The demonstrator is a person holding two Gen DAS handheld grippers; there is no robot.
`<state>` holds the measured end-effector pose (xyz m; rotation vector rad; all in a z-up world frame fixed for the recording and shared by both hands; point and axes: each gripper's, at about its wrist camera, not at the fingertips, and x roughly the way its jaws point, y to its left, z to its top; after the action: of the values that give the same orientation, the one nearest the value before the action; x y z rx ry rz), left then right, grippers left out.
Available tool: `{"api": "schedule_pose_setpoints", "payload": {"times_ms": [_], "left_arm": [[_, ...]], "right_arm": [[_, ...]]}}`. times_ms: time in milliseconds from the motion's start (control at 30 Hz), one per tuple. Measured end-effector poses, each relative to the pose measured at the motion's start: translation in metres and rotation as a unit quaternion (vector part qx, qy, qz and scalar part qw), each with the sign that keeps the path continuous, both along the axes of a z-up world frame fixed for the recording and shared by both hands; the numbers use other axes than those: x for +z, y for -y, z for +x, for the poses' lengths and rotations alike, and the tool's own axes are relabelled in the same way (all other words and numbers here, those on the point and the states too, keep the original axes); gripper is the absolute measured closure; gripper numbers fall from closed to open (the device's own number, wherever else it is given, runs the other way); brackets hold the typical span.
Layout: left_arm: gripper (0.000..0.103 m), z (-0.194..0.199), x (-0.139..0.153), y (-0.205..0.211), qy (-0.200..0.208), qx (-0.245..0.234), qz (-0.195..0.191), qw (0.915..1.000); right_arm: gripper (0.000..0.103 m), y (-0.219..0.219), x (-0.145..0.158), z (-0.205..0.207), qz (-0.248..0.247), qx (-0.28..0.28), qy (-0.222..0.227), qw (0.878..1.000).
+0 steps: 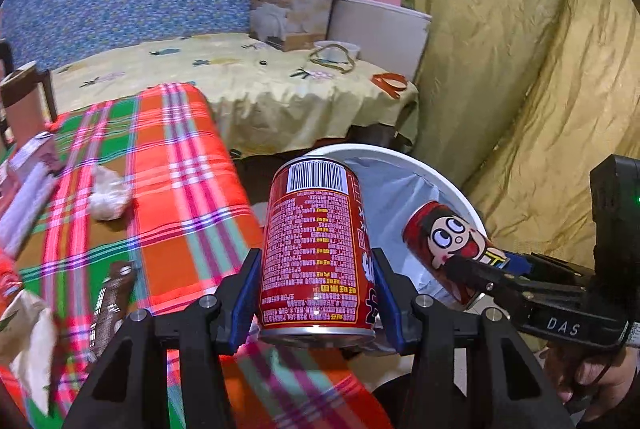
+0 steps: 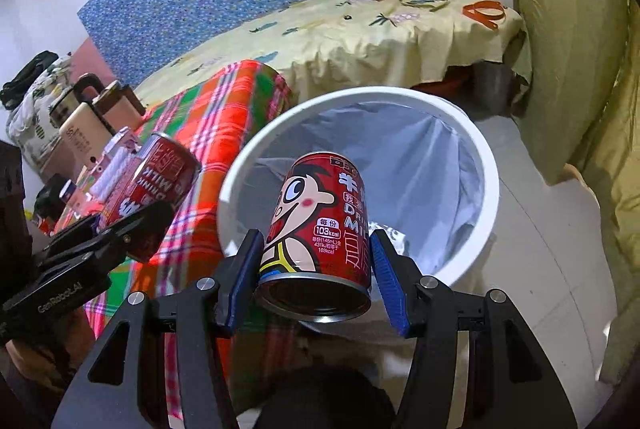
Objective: Collect trash
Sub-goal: 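Carry both red cans over the bin and open both grippers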
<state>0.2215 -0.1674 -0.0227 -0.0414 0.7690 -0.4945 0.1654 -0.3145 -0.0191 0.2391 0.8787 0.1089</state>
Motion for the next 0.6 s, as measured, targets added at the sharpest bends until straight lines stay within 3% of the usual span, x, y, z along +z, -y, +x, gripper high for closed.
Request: {"api": "schedule_pose_setpoints", "payload": {"times_ms": [367, 600], "left_arm": [[0.049, 0.019, -0.013, 0.012, -0.027, -0.019, -0.016, 0.9993], [0.046, 0.016, -0.002, 0.004, -0.015, -0.014, -0.036, 0.9992]], "right_arm": [[0.047, 0.013, -0.005, 0.002, -0.005, -0.007, -0.016, 1.0], [0.047, 0.016, 0.0, -0.002, 0.003, -0.015, -0.005, 1.0]]}}
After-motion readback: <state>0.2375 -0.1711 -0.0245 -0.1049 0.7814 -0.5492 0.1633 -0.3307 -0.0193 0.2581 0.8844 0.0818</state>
